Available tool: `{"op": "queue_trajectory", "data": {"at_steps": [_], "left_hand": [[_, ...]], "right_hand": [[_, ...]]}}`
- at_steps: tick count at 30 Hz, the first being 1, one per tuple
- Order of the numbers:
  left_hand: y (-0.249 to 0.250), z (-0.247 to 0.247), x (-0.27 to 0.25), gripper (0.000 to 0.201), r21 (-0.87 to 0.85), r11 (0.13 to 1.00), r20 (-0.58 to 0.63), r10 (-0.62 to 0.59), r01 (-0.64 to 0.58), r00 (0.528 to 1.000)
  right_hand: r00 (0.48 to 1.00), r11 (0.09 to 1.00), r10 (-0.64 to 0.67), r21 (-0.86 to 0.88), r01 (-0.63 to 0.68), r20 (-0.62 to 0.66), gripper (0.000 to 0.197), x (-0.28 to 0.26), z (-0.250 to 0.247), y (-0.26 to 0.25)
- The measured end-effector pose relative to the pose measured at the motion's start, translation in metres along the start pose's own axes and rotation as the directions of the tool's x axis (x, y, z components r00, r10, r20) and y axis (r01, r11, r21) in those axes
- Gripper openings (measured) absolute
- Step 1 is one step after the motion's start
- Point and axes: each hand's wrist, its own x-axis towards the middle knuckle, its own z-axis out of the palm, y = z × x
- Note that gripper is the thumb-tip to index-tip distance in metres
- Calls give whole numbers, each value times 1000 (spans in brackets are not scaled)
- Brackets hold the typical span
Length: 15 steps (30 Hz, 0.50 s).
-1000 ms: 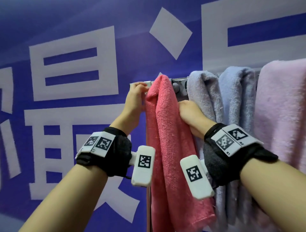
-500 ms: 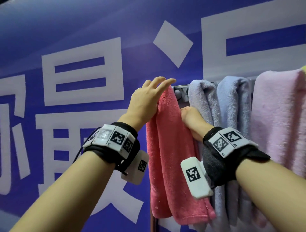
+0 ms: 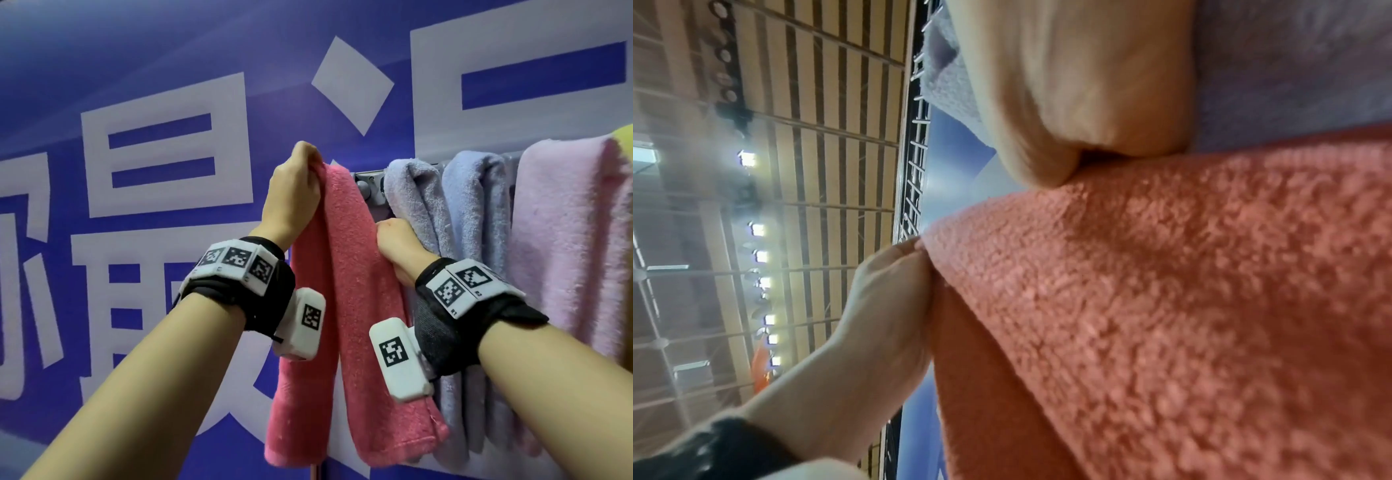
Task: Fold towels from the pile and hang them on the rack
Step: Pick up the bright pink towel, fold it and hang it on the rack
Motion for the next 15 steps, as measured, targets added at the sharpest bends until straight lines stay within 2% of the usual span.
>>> {"op": "queue_trajectory", "data": {"at_steps": [2,5,7,8,10,14,15], "left_hand": [[-5,1,-1,30,-119,990,27,-72,74,997],[-3,-2,-3,55,12,1000,188,16,-19,982],[-4,-1,-3,52,24,996,184,75,-81,980],[-4,-1,-2,44,-21,998,151,62,-59,987],[-2,0,0,30,-158,986,73,-33,44,997],[0,5,-1,33,-298,927,53,-220,226,974],[3,5,-1,33,-391,874,61,-288,288,956]], "right_hand": [[1000,1000,5,18,-5,12,37,1,-1,0],[999,999,6,37,-8,34,36,1,2,1],[999,999,1,43,-2,35,36,1,4,3],[999,999,-6,50,4,35,36,2,5,5],[999,998,-13,65,10,35,34,3,6,7],[999,998,-8,70,5,47,34,4,9,11],[999,998,-7,65,4,49,34,3,9,12]]}}
